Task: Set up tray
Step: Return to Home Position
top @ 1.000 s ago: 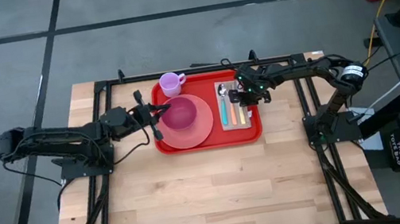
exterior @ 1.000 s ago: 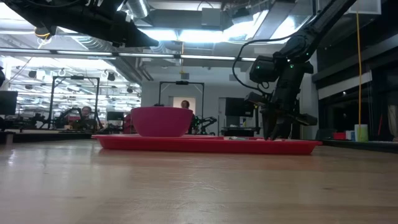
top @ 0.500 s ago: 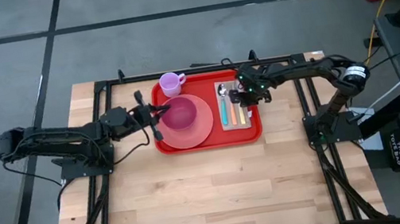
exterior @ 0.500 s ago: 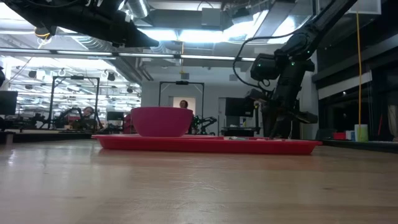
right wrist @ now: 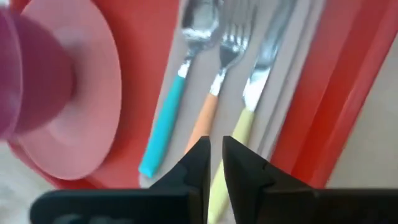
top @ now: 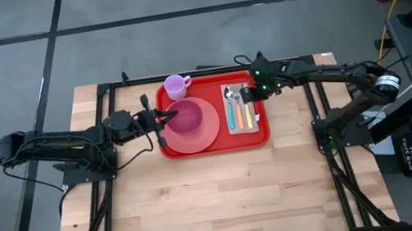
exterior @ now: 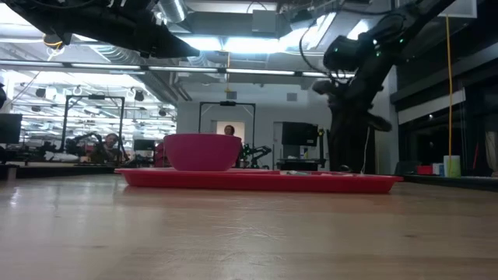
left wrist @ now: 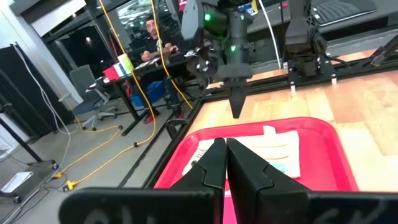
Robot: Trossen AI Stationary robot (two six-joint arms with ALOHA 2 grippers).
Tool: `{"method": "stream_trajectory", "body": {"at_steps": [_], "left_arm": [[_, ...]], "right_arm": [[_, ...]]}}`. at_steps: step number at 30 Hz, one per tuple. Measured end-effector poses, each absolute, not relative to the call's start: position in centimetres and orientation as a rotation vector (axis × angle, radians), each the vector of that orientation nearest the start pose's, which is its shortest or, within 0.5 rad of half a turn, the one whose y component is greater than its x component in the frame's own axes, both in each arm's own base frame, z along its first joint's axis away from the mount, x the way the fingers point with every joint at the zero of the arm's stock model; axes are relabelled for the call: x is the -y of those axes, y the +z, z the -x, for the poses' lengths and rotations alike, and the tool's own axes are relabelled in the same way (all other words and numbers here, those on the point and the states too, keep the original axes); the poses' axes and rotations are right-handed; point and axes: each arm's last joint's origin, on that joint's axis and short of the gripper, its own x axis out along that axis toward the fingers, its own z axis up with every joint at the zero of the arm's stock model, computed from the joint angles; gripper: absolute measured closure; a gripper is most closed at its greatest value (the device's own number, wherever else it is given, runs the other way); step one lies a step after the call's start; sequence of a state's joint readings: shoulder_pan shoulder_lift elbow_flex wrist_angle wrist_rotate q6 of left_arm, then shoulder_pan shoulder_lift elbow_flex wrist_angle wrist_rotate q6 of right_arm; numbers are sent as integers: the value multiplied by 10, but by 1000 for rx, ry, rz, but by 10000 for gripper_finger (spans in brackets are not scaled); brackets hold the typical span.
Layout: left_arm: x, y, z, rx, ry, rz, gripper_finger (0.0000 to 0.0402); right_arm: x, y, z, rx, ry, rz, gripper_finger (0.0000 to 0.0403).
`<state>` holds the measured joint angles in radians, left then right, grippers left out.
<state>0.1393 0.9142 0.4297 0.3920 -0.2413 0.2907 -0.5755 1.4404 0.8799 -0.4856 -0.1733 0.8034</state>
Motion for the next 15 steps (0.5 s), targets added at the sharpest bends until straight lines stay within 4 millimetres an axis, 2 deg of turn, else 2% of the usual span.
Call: {"method": "stream_trajectory", "body": {"at_steps": [5, 10, 15], "left_arm": [[-34, 243, -196, -142, 366, -260, 394], [-34, 241, -196, -146, 364, -185, 396], [-35, 237, -195, -173, 380, -117, 400]], "right_arm": [[133, 215, -231, -834, -718, -810, 359], [120, 224, -234, -852, -720, -521, 395], [115, 231, -235, -814, -651, -385, 394]]}}
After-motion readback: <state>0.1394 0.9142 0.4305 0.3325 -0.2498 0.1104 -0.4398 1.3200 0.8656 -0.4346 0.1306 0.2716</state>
